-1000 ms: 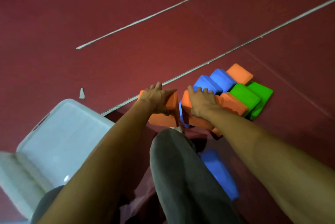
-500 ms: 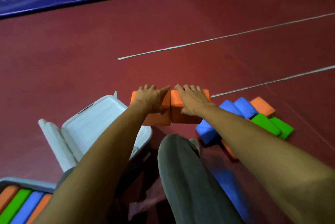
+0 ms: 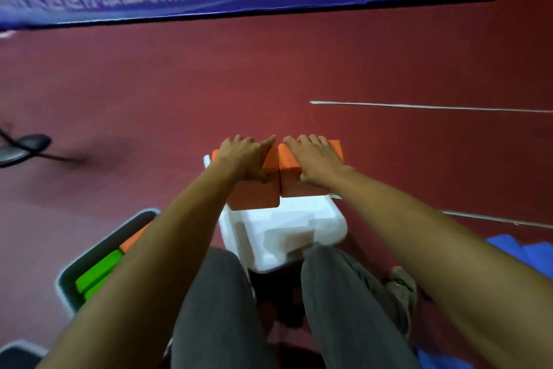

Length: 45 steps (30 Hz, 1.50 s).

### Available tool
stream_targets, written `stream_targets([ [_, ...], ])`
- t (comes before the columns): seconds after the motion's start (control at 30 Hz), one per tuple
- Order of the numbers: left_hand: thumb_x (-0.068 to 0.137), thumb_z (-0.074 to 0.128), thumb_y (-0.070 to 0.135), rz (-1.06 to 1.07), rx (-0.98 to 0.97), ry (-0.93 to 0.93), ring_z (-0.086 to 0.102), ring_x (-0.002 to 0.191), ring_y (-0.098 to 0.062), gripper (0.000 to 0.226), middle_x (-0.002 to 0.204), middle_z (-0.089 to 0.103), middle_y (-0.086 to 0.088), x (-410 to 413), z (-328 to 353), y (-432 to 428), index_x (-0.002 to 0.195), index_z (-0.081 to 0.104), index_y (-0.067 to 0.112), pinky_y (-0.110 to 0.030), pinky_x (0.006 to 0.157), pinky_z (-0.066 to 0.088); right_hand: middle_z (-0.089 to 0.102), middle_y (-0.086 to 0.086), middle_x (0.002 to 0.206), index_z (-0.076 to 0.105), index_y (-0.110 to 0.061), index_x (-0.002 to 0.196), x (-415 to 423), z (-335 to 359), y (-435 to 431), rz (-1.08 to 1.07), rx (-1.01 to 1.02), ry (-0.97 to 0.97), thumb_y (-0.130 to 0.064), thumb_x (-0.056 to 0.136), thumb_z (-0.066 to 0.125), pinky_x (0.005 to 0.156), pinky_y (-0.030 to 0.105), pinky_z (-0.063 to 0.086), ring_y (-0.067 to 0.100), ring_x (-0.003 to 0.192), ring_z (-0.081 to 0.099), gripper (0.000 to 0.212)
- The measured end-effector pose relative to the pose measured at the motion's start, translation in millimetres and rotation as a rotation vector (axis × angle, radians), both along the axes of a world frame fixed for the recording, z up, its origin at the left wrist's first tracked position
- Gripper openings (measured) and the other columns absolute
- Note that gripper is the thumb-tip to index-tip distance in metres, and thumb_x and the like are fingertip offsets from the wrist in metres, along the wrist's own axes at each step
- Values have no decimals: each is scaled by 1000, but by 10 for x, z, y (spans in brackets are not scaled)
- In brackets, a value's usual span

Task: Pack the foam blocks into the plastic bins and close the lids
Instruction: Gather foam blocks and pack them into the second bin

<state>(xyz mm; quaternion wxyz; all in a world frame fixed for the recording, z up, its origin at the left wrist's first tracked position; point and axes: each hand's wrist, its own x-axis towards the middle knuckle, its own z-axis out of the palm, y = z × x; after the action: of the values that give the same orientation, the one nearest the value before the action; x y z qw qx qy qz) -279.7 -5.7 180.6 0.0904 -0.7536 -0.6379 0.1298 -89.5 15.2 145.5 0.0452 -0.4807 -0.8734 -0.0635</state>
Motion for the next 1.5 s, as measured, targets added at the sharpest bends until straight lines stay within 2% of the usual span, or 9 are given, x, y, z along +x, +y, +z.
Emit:
stream_targets([
  [0.2, 67, 73, 73, 239, 32, -30, 50, 127, -38, 124, 138, 54, -12, -1092, 87, -518, 159, 2, 32, -45, 97, 44, 50, 14, 132, 27, -18, 149, -1150, 6, -105, 210, 106, -9, -29, 67, 83, 109, 50, 31, 36, 120, 51, 100],
  [0.47, 66, 73, 73, 469, 47, -31, 47, 129, -36, 122, 141, 51, -11, -2180, -127, -1412, 159, 13, 21, -44, 101, 41, 44, 13, 141, 23, -20, 153, -2442, -154, -539, 479, 26, 1, -26, 73, 81, 115, 52, 24, 34, 130, 44, 99],
  [0.6, 68, 73, 71, 564, 28, -56, 46, 128, -35, 111, 141, 51, -10, -2530, -301, -1826, 155, 25, 20, -44, 101, 40, 43, 13, 142, 23, -19, 154, -2895, -323, -779, 579, -19, -11, -23, 75, 79, 115, 51, 26, 34, 130, 43, 97],
  [0.8, 70, 75, 65, 607, -47, -111, 58, 112, -35, 80, 123, 61, -10, -2771, -740, -2223, 129, 48, 18, -42, 83, 47, 44, 12, 144, 23, -20, 155, -3261, -775, -966, 726, -130, -84, -22, 75, 79, 116, 51, 26, 33, 134, 42, 98],
  [0.93, 68, 72, 69, 600, -70, -148, 62, 105, -34, 74, 115, 64, -9, -2766, -1146, -2313, 118, 49, 19, -43, 78, 48, 39, 12, 148, 23, -20, 155, -3303, -1131, -1009, 760, -194, -110, -9, 83, 71, 121, 56, 12, 32, 142, 31, 87],
  [1.07, 71, 64, 71, 578, -115, -173, 64, 101, -35, 68, 108, 66, -9, -2709, -1536, -2309, 113, 50, 19, -42, 74, 48, 38, 10, 151, 24, -23, 155, -3300, -1569, -960, 755, -297, -129, -9, 88, 67, 121, 56, 10, 30, 144, 30, 81],
  [1.27, 89, 54, 56, 625, -188, -241, 62, 106, -39, 55, 115, 63, -13, -2692, -2071, -2314, 123, 45, 13, -42, 75, 45, 42, 8, 144, 27, -22, 153, -3385, -2053, -932, 800, -305, -199, -13, 100, 45, 121, 54, 14, 29, 138, 35, 57],
  [1.43, 86, 57, 64, 718, -240, -305, 60, 110, -38, 71, 121, 58, -14, -2826, -2330, -2446, 136, 39, 17, -43, 82, 45, 43, 11, 140, 27, -18, 154, -3646, -2300, -1031, 853, -358, -253, -9, 97, 45, 121, 58, 9, 32, 137, 35, 60],
  [1.5, 87, 55, 62, 724, -225, -294, 57, 111, -38, 68, 123, 57, -14, -2844, -2399, -2481, 137, 40, 19, -43, 84, 45, 42, 12, 142, 25, -20, 155, -3696, -2401, -1039, 836, -415, -268, -13, 95, 53, 120, 59, 11, 33, 136, 37, 67],
])
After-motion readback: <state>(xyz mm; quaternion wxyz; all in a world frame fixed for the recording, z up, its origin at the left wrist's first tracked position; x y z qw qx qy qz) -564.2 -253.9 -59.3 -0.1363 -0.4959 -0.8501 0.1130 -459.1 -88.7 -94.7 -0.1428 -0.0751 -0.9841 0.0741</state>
